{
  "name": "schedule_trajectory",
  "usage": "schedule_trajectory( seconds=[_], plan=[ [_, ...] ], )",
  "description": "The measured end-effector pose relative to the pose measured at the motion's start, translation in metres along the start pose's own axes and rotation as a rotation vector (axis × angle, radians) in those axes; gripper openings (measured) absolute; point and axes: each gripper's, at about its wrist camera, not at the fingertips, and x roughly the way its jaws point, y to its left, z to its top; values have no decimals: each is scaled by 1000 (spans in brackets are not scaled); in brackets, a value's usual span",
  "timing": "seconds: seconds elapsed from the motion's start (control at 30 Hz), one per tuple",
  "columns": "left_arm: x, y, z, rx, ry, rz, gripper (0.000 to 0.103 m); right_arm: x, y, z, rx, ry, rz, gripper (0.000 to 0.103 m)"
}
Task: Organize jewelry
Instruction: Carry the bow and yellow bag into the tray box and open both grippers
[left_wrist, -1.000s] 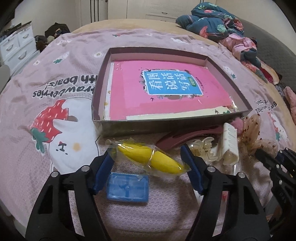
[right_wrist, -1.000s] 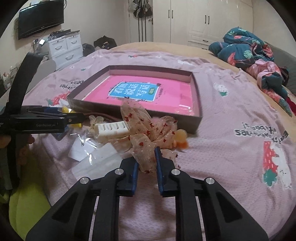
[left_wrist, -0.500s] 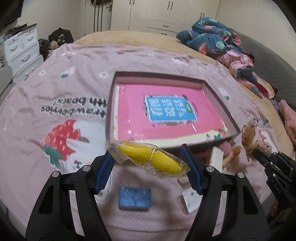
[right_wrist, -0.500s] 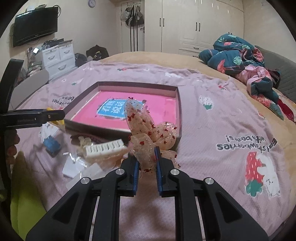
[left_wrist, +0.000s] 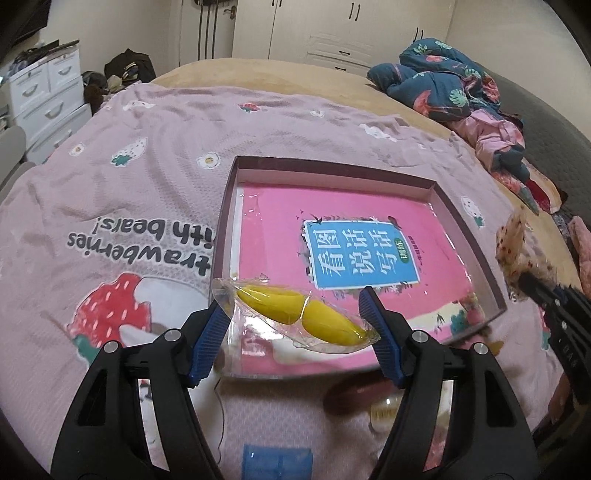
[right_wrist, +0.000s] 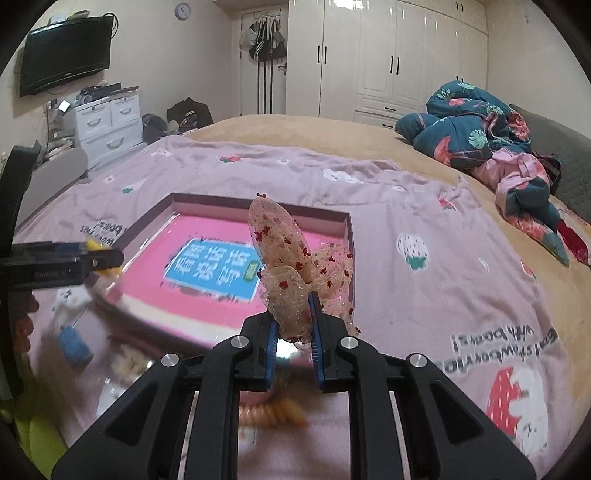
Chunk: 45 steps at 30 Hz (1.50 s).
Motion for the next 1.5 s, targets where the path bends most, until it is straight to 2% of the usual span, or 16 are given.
schedule_trajectory(
  seconds=[0.3,0.67,0.9,1.03,1.1,1.27,1.4,1.5],
  plan=[
    [26,-5,5,12,28,11,62,37,1,16,-26,31,2,15],
    [36,-4,6,26,43,8,65,72,1,4,-23,112,-17,15],
    [30,-5,2,36,41,7,73,75,2,-2,-6,138,6,22],
    [23,-6,1,37,35,7,75,72,1,-6,11,149,24,34],
    [21,-6,0,36,32,6,77,67,1,-8,18,147,31,37],
    [11,-7,-2,36,20,10,81,52,1,-13,36,135,51,51],
    [0,-6,-4,27,9,7,81,37,-1,-16,49,121,59,57],
    [-8,-4,-6,24,0,9,87,24,-3,-18,61,108,62,62]
  ],
)
